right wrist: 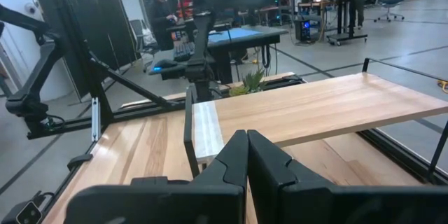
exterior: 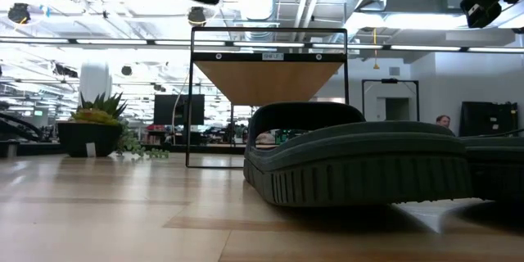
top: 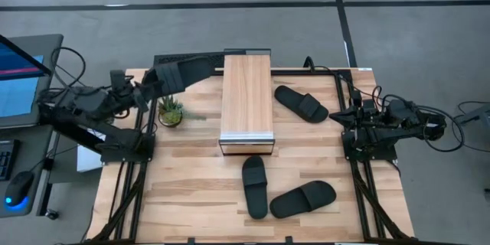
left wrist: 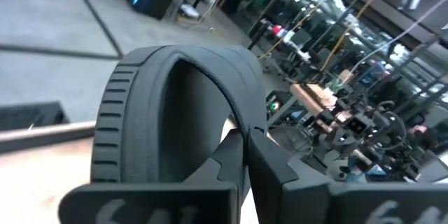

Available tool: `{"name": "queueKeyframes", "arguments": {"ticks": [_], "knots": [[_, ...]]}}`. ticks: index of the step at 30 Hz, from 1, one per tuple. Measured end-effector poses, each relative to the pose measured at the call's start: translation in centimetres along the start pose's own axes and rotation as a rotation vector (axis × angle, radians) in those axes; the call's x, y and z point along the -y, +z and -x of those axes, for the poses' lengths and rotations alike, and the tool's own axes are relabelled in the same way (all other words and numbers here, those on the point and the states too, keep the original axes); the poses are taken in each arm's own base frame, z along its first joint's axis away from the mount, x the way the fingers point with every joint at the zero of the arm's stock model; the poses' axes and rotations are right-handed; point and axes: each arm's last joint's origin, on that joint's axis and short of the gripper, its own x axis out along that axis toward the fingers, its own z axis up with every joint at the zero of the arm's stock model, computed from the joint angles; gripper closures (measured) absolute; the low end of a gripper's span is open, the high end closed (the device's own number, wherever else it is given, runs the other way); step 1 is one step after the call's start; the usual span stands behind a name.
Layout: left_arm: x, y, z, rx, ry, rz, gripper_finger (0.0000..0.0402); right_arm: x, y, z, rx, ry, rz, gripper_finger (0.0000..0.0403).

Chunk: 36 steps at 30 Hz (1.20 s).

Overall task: Pick and place slides into the shelf
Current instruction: Put the bottom left black slide on the shelf

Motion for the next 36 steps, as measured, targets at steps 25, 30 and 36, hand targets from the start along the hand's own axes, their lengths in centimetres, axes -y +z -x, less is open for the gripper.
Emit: {"name": "queueKeyframes", "arguments": {"ticks": [25,30,36], "knots": [[1.8,1.8,-13.1,-0.047,-0.308,-0.079,0.0401,0.0,0.0,0.0,0.000,-0.001,0.000,0.0403],[0.0,2.4,-15.8,-0.098,-0.297,-0.013,0.0401,0.0,0.0,0.0,0.000,0.000,0.000,0.0403],[-2.0,2.9,-18.7,-0.120,-0.312,0.045,0.0401,0.0,0.0,0.0,0.000,0.000,0.000,0.0403]]}}
